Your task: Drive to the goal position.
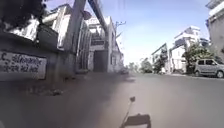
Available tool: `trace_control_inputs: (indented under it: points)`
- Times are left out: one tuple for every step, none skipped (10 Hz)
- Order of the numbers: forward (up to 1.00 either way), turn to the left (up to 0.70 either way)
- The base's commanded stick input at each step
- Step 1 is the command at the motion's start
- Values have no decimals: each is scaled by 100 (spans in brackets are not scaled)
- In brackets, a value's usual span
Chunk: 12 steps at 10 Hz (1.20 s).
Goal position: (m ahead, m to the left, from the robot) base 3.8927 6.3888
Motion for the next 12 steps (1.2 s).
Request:
trace_control_inputs:
  points:
    - [100, 0]
    - [100, 0]
    - [100, 0]
    - [100, 0]
    - [100, 0]
    - [100, 0]
    - [100, 0]
    - [100, 0]
    - [100, 0]
    - [100, 0]
    - [100, 0]
    - [100, 0]
